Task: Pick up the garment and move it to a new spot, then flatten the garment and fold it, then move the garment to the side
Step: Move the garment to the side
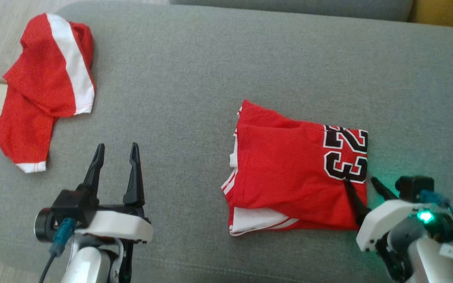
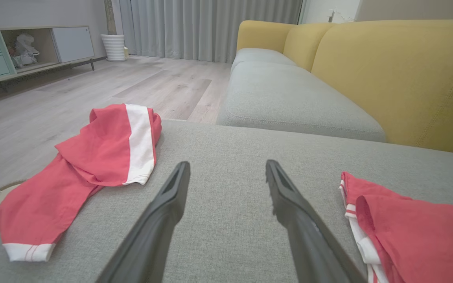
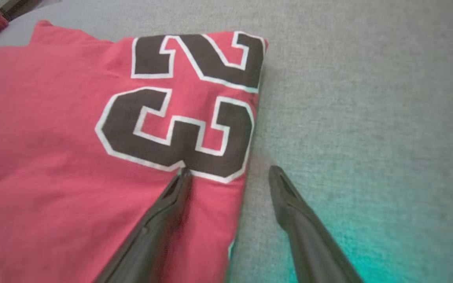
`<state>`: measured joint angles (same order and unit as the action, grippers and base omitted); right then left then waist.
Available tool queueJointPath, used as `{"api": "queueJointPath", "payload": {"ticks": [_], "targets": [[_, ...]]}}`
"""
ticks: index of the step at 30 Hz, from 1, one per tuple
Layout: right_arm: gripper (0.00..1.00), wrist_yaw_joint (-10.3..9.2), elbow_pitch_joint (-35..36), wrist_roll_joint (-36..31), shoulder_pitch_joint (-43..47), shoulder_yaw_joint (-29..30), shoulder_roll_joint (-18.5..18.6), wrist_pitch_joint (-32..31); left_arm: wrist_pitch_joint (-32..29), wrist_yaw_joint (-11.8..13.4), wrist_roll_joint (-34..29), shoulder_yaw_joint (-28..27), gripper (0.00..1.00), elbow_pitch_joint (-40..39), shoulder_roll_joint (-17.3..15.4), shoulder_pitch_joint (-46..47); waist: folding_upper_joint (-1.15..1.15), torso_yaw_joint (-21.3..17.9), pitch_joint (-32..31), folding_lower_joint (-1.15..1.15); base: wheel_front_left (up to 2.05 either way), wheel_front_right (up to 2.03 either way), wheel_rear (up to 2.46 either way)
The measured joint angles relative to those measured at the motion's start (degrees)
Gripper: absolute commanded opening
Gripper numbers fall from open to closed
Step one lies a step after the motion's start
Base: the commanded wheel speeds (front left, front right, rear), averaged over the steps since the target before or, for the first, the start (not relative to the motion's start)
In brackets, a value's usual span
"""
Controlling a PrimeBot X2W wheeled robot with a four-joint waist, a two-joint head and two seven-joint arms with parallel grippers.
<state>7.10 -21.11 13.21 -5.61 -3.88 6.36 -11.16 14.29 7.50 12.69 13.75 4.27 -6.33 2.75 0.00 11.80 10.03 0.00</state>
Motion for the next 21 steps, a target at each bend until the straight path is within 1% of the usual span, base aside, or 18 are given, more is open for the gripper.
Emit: {"api": "queueJointPath", "payload": {"ticks": [3, 4, 5, 6, 13, 17, 21], "targets": [[1.0, -0.01, -0.27, 1.01, -2.0, 0.02, 0.01, -2.3, 0.0, -0.26, -0.01, -0.35, 1.0, -0.32, 0.55, 0.15, 0.0, 0.2, 1.0, 0.0, 0.0, 0.0, 0.0], [0.46, -0.01, -0.27, 1.45, -2.56, -0.1, 0.02, -2.8, 0.0, -0.27, -0.02, -0.68, 1.0, -0.42, 0.75, 0.24, 0.0, 0.03, 1.17, 0.0, 0.0, 0.0, 0.0], [0.04, 0.0, -0.31, 1.45, -3.04, -0.25, 0.01, -3.01, 0.0, -0.43, -0.07, -1.1, 1.0, -0.57, 0.87, 0.31, 0.0, -0.23, 1.3, 0.0, 0.0, 0.0, 0.0], [0.0, -0.01, -0.35, 1.56, -3.36, -0.4, 0.02, -3.02, 0.0, -0.48, -0.26, -1.43, 1.0, -0.63, 0.88, 0.46, 0.0, -0.56, 1.43, 0.0, 0.0, 0.0, 0.0], [0.0, 0.0, 0.31, 2.37, -4.63, -3.82, -0.05, -2.71, 0.01, -1.46, -1.46, -2.3, 1.0, -0.94, 0.99, 1.05, 0.0, -4.26, 1.82, 0.0, 0.0, 0.0, 0.0], [0.0, 0.0, 0.76, 2.35, -5.04, -5.35, 0.3, -1.85, 0.01, -1.96, -1.67, -3.24, 1.0, -1.21, 1.0, 1.04, 0.0, -7.74, 1.82, 0.0, 0.0, 0.0, 0.0], [0.0, 0.0, 0.92, 2.05, -7.61, -4.64, 1.92, -0.86, 0.02, -2.49, -2.56, -3.24, 1.0, -1.81, 1.0, 1.13, 0.0, -11.99, 1.98, 0.0, 0.0, 0.0, 0.0]]}}
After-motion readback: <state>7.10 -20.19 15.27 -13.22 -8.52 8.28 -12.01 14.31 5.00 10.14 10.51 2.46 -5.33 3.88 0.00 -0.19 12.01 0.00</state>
